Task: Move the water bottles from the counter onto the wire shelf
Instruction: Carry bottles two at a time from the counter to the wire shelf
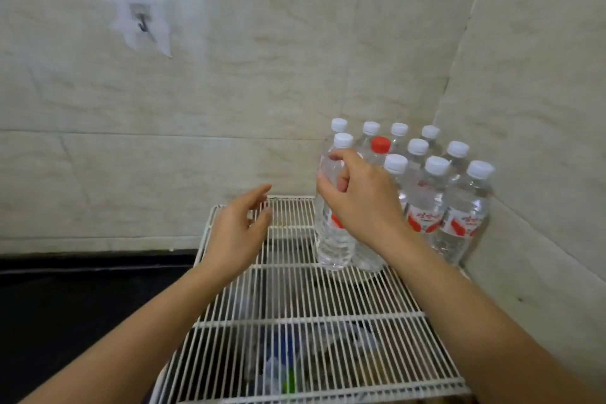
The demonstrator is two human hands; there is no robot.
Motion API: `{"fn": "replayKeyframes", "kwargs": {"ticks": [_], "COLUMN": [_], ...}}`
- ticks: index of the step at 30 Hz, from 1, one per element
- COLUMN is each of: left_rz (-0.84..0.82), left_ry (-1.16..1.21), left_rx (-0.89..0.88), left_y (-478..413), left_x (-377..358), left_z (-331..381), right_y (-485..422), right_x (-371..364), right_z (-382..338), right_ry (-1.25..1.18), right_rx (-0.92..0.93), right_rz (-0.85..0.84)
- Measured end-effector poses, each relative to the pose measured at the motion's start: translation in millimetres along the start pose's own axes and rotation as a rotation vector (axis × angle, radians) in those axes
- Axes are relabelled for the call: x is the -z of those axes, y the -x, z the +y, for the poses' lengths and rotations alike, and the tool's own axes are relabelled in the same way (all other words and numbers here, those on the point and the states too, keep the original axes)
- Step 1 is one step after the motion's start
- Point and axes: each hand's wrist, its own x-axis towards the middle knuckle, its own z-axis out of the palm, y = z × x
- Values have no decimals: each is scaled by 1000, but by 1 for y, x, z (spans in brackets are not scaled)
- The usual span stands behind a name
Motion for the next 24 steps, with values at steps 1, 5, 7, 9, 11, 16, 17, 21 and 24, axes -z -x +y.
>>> {"fn": "replayKeyframes", "kwargs": {"ticks": [1, 5, 7, 9, 11, 16, 17, 21, 24], "left_rz": [8, 42, 81, 109, 118, 193, 205, 268, 317], "left_ry": [-7, -46, -80, -124, -182, -275, -290, -345, -376], "left_rx": [19, 103, 158, 208, 268, 433, 460, 583, 685], "left_y": [7, 42, 62, 86, 115, 198, 215, 282, 323], "left_x": [12, 71, 107, 147, 192, 312, 334, 422, 473], "left_z": [-9, -49, -73, -100, -129, -201, -213, -252, -273], "right_y": [4, 26, 40, 55, 73, 120, 130, 174, 200], "right_x": [-14, -80, -114, -147, -179, -261, -278, -343, -380], "right_z": [-11, -61, -92, -128, -166, -275, -297, -392, -453], "right_ry": [-17, -44, -43, -36, -43, -111, -116, -180, -213], "right_rx": [23, 97, 123, 160, 192, 243, 257, 309, 367], "right_rz": [-46, -245, -347, -421, -471, -576, -603, -747, -837]}}
